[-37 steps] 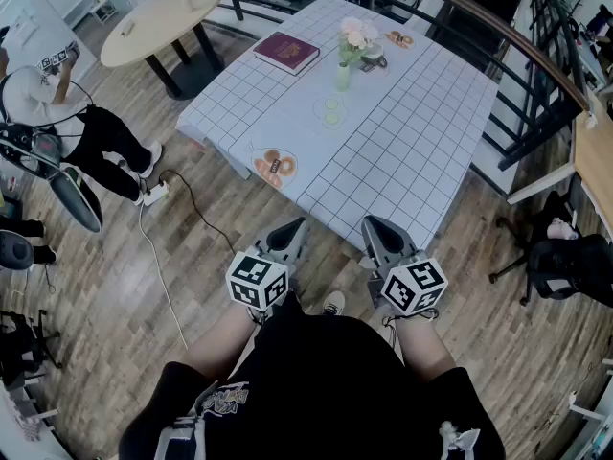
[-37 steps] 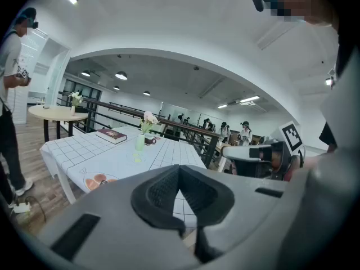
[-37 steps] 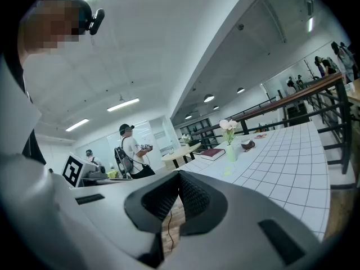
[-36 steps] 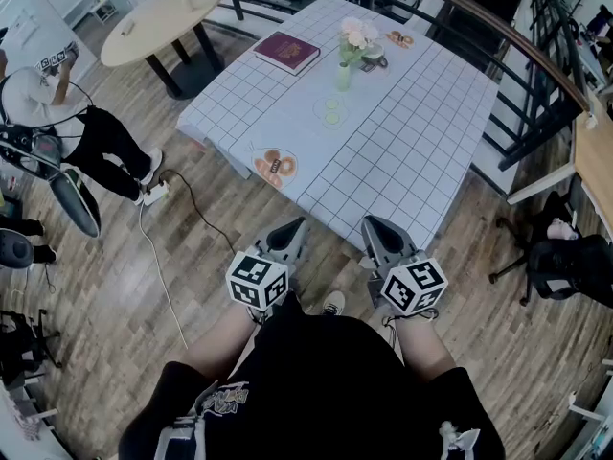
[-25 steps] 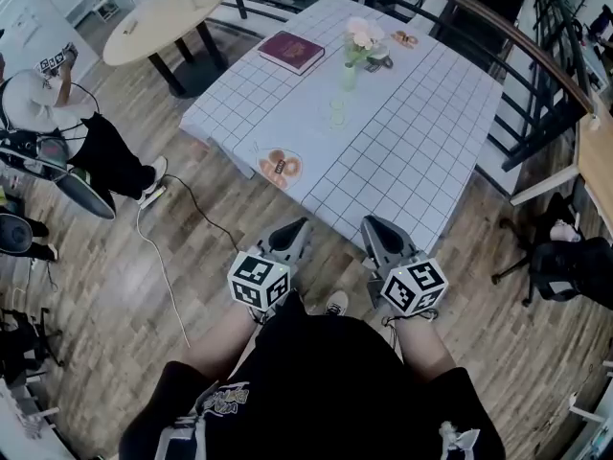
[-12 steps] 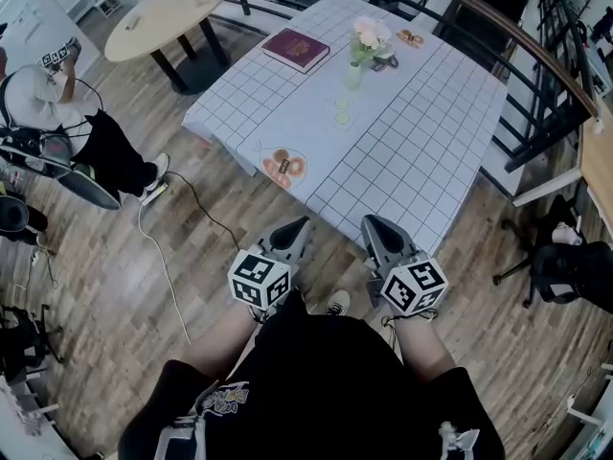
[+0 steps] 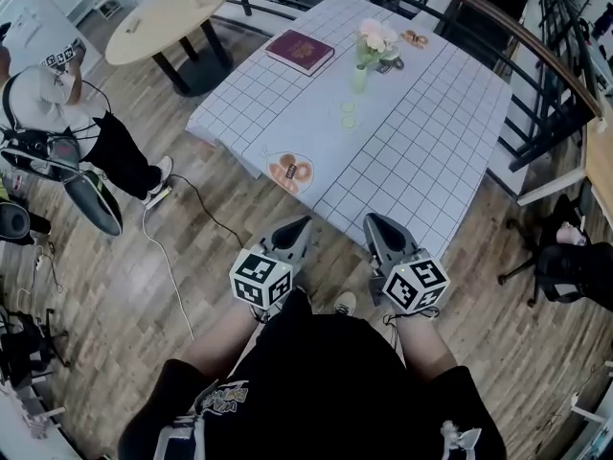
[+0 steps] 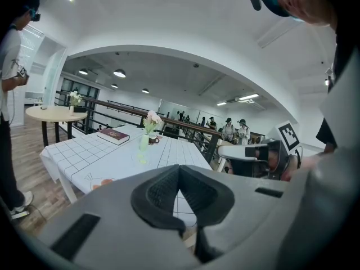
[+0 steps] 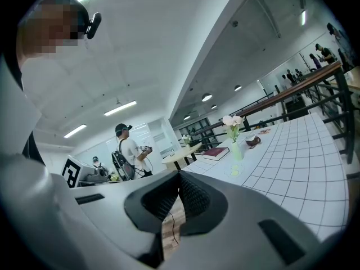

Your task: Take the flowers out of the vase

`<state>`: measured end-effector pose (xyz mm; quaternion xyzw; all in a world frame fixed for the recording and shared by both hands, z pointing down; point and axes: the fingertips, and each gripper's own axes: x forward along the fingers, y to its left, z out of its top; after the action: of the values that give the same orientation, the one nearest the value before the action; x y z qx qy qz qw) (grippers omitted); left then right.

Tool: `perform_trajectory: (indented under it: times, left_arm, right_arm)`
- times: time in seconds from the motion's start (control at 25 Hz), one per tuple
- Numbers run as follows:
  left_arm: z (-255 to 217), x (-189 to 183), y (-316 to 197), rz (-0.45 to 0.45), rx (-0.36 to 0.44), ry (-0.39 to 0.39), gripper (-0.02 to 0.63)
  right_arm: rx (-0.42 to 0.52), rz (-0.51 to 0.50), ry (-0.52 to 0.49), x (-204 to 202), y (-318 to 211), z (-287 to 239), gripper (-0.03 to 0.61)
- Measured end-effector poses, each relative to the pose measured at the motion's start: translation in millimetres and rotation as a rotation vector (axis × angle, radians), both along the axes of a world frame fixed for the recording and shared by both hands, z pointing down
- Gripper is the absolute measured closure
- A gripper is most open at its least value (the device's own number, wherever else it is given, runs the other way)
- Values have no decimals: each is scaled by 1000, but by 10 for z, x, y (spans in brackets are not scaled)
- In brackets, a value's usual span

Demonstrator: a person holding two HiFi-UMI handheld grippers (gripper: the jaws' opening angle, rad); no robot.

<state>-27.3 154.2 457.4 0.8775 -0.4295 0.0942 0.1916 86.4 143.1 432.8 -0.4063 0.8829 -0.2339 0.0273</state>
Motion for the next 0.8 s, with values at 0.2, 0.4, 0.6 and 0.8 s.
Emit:
perform_trajectory:
  times: [0.2,0.4,0.6,0.8]
  left_arm:
    - [-22,-124,-131,12,-1,6,606]
    - [-21,-267,-277,28,-2,11,606]
    - [-21,-414,-448,49,-7,15,606]
    - [-13,-554,-620,87,-10,21,606]
  right_arm:
    - [-7,21,-1,-110,-122,0,557]
    - [-14,56,-11,-221,-260,8,557]
    - [-18,87,-19,-346,-417,3,557]
    - [-23,127,-21,-491,-552,20,557]
